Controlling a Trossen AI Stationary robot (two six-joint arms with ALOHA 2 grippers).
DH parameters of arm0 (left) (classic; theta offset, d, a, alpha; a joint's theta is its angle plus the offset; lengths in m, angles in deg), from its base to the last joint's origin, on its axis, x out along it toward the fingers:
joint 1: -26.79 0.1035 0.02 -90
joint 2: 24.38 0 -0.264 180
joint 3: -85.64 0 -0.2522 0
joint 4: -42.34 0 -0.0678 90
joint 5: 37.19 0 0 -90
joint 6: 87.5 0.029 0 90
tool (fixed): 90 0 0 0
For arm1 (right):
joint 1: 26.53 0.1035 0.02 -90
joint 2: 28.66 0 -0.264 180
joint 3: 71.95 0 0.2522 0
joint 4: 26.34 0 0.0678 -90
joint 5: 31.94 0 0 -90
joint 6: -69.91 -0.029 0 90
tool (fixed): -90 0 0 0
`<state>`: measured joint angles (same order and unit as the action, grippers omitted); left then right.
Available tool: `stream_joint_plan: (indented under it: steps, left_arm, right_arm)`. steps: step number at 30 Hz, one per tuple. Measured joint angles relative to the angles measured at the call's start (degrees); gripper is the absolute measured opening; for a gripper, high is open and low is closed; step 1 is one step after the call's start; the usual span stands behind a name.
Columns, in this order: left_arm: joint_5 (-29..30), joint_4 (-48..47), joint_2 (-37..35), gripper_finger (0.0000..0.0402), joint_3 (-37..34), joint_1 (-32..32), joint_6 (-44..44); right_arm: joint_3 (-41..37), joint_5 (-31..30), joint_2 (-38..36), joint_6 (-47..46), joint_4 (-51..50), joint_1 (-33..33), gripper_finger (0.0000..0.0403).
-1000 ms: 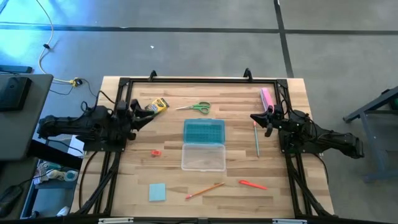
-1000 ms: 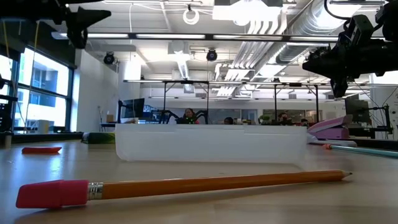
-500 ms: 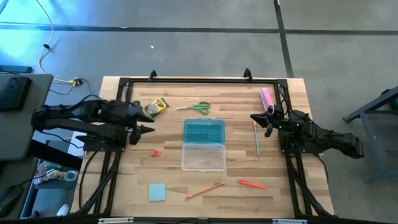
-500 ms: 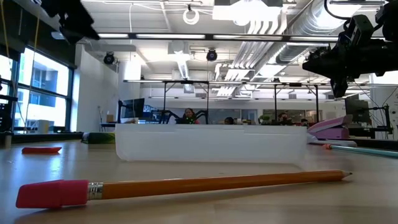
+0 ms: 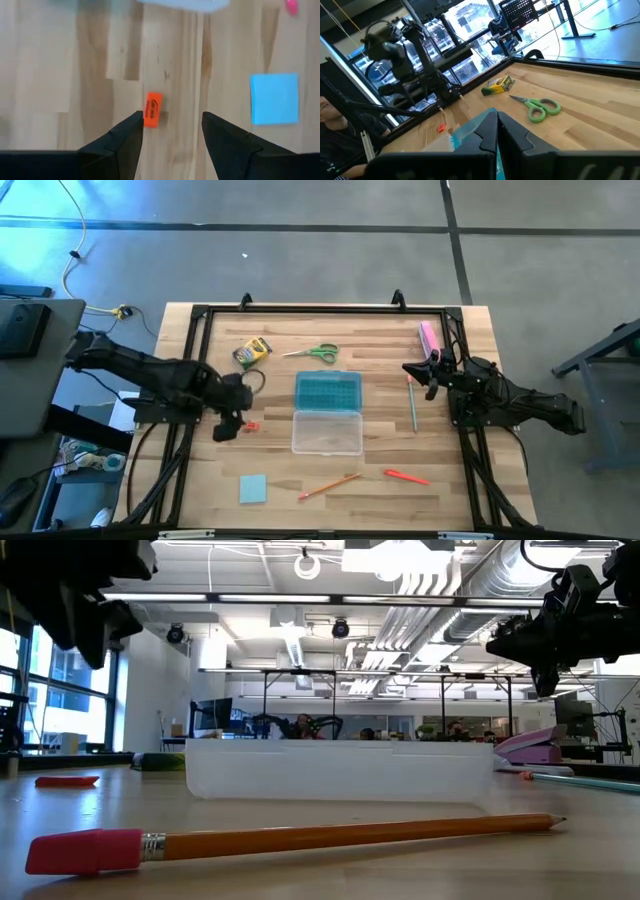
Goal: Pack school essentials
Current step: Put the orange eraser into the blue supply box
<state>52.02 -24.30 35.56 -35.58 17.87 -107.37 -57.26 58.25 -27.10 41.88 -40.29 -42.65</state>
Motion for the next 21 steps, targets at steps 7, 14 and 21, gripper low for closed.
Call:
stream_joint_plan:
  steps: [7,14,21]
  left_arm:
    - [0.4,0.3,4.1,0.0191,0.0,-3.4,-6.3]
    - [-0.5,0.4,6.8,0.0191,0.0,-3.5,-11.4]
    - [-0.5,3.5,12.4,0.0191,-0.1,-2.5,-8.0]
  right_arm:
    - [0.0,0.0,0.0,0.0,0.0,0.0,0.0]
    - [0.0,0.0,0.0,-0.4,0.0,0.0,0.0]
    - [0.0,0.1,0.0,-0.4,0.0,0.0,0.0]
